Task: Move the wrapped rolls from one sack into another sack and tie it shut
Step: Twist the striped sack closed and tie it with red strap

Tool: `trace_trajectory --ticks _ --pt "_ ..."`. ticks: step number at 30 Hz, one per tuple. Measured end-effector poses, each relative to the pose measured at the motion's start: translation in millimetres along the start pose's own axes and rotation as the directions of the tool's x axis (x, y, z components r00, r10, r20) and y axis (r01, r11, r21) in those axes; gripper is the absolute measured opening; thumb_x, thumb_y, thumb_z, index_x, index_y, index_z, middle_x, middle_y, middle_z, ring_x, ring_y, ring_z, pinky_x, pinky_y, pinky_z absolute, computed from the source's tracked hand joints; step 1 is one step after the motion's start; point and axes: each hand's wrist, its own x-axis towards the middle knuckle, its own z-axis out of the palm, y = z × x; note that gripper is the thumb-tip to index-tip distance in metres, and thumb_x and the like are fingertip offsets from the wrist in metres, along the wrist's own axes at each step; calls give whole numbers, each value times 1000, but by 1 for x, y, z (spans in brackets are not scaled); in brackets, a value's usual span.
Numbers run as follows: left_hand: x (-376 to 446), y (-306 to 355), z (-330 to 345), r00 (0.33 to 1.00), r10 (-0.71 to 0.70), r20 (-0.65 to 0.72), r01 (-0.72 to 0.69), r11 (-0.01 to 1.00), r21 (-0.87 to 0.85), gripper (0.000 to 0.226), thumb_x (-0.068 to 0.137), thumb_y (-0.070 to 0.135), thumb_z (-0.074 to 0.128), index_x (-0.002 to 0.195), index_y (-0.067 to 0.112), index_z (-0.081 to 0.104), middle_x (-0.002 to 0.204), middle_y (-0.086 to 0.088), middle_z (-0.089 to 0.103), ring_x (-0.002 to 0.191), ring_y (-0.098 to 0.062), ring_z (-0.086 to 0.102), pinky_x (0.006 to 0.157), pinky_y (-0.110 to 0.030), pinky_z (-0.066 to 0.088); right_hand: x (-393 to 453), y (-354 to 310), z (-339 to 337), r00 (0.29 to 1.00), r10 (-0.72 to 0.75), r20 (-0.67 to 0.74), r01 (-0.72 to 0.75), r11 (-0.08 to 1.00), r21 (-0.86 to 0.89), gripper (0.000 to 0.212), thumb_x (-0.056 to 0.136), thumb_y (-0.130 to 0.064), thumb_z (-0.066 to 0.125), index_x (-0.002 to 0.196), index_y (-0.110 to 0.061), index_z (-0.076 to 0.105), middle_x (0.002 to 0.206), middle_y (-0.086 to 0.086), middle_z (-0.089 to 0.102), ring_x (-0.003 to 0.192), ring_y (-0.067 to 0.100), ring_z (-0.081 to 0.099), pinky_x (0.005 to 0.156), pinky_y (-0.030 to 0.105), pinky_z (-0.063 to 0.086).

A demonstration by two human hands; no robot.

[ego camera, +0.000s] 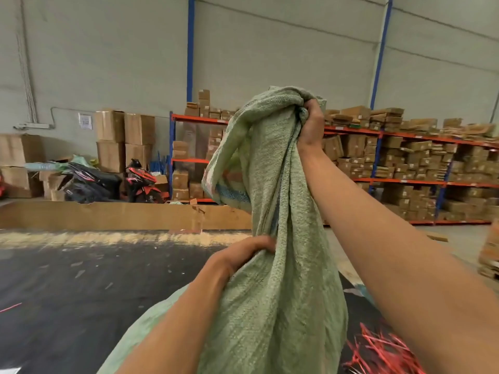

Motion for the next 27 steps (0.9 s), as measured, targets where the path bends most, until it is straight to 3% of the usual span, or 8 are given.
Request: trace_trajectory --ticks 7,11,13,15,17,21,24,27 --pt "20 -16 16 992 118 -41 -124 960 -252 33 39 11 63 68 2 75 67 -13 69 59 -24 67 57 -27 57 17 8 -28 1000 -9 0 9 992 124 13 84 -19 56 75 -11 60 81 11 58 76 23 58 60 29 47" --pt "23 -28 -2 986 68 153 -9 934 -356 85 48 30 94 115 -8 59 85 -17 69 71 -28 70 75 -41 58 24 16 -57 999 47 -17 -46 997 61 22 73 -29 62 85 -11 62 87 14 60 82 27 59 66 34 50" --pt "19 -30 -12 963 -10 268 84 960 -268 95 61 41 91 132 -7 49 90 -12 71 81 -24 70 79 -38 56 27 24 -81 995 103 -7 -103 993 49 23 74 -27 61 88 -9 63 87 13 62 81 26 61 65 34 52" --pt "16 -30 -12 931 -138 339 175 981 -80 70 63 30 91 119 -3 64 94 -11 73 86 -21 71 79 -34 57 28 34 -109 982 165 -88 -170 984 -51 34 73 -25 64 100 -5 63 94 12 63 79 24 63 61 32 52" --pt "15 -31 -2 941 -234 244 232 972 38 51 61 24 89 104 2 73 98 -12 72 87 -22 71 79 -34 56 27 47 -135 956 231 -183 -263 949 -173 36 81 -22 65 113 -6 60 99 12 65 76 21 64 54 28 52" --pt "21 -60 11 973 -219 71 227 964 -136 25 83 13 56 93 0 74 104 -17 69 96 -26 68 90 -37 54 17 69 -191 811 570 -134 -566 702 -432 67 75 -44 78 132 -16 54 112 12 70 89 26 71 62 36 59" --pt "37 -94 5 969 -202 -141 154 944 -292 18 63 9 73 71 0 60 69 -15 60 65 -27 65 66 -35 56 -5 81 -233 672 740 -32 -512 433 -742 101 65 -76 73 146 -25 39 122 9 68 94 28 73 71 41 60" --pt "45 -119 2 942 -203 -266 136 959 -250 42 52 17 95 75 3 62 57 -9 54 47 -21 59 52 -30 54 -35 79 -271 577 815 47 -395 329 -858 77 80 -72 61 143 -37 32 126 9 58 98 30 73 82 43 59"
